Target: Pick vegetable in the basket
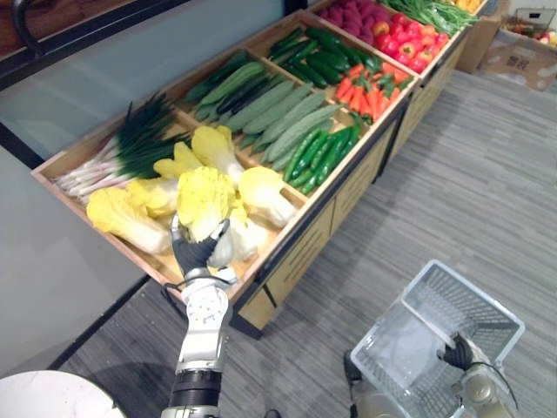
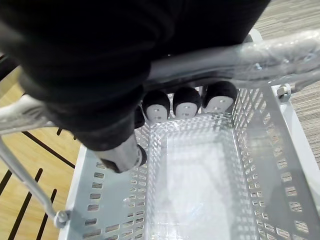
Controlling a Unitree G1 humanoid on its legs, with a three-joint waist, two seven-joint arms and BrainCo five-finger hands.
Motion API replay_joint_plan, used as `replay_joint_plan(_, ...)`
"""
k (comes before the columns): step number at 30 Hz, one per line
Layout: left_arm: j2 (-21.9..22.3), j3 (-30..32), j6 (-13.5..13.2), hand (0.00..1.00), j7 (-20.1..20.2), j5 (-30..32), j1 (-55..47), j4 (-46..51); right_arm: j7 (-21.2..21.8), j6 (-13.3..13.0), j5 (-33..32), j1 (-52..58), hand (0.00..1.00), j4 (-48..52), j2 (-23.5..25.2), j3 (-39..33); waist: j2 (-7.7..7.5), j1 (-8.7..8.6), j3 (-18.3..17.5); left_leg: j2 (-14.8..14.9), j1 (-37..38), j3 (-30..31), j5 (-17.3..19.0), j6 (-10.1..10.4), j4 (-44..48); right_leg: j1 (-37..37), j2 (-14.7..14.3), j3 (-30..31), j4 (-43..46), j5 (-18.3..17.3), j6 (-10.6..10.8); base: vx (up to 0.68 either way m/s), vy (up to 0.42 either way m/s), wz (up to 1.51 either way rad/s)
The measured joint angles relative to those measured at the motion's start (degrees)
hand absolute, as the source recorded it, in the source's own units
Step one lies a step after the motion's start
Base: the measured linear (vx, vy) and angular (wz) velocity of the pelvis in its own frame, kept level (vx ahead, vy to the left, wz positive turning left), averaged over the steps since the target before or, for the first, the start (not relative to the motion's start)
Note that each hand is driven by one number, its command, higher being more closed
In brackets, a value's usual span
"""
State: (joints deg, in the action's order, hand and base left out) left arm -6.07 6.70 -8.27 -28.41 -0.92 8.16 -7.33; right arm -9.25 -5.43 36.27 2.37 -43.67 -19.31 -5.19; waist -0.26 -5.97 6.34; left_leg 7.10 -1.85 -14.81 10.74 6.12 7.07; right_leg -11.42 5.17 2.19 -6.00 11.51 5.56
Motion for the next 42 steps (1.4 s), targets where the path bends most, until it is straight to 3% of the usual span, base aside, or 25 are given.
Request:
replay_joint_plan(7,-0.03,-4.51,-0.03,1.0,2.56,-0.06,-2.79,3.54,0.89,0.03,0.01,-0.19,1.0,0.0,0.0,0.11,-0.1,0.52,-0.5,-0.52,-0.05,1.19,-0.14,-0.23,0.0,0.68,0.68,-0.92,-0.02,0.0,0.01,0.0,0.02,0.09)
replay_joint_plan(11,-0.67,-12.05,-0.45,1.0,6.63,-0.25,-4.25,6.37,1.18,0.06,-0.04,-0.58,1.0,-0.02,-0.75,2.16,-0.04,1.5,-1.67,-0.75,-0.06,1.24,-0.2,-0.33,0.04,0.69,0.91,-0.9,-0.03,-0.01,0.02,0.0,0.0,0.0)
replay_joint_plan(20,-1.12,-25.28,-1.21,1.0,14.96,-3.44,-4.43,7.73,2.29,0.27,-0.57,-6.59,1.0,-3.81,-3.48,5.84,0.88,1.55,-2.24,-1.64,-0.09,1.25,-0.4,-0.65,0.15,0.71,1.77,-0.64,-0.03,0.28,0.48,-0.03,0.006,0.0)
replay_joint_plan(30,-1.11,-42.01,-1.2,1.0,20.14,-5.72,-3.27,7.72,2.55,2.11,-5.08,-12.33,1.0,-9.03,-3.43,6.29,0.85,3.29,-2.24,-1.36,-0.99,0.15,0.55,-0.95,2.01,0.55,1.63,1.01,0.01,0.53,0.84,-0.01,0.01,-0.03)
replay_joint_plan(42,-0.83,-52.18,-1.05,1.0,24.82,-7.95,-3.44,7.44,2.75,4.14,-10.73,-19.71,1.0,-8.82,-3.14,2.69,0.04,5.28,-2.05,-0.02,-1.38,-1.29,2.05,-0.67,4.26,0.53,0.75,1.6,0.36,0.38,1.19,-0.01,0.013,-0.05)
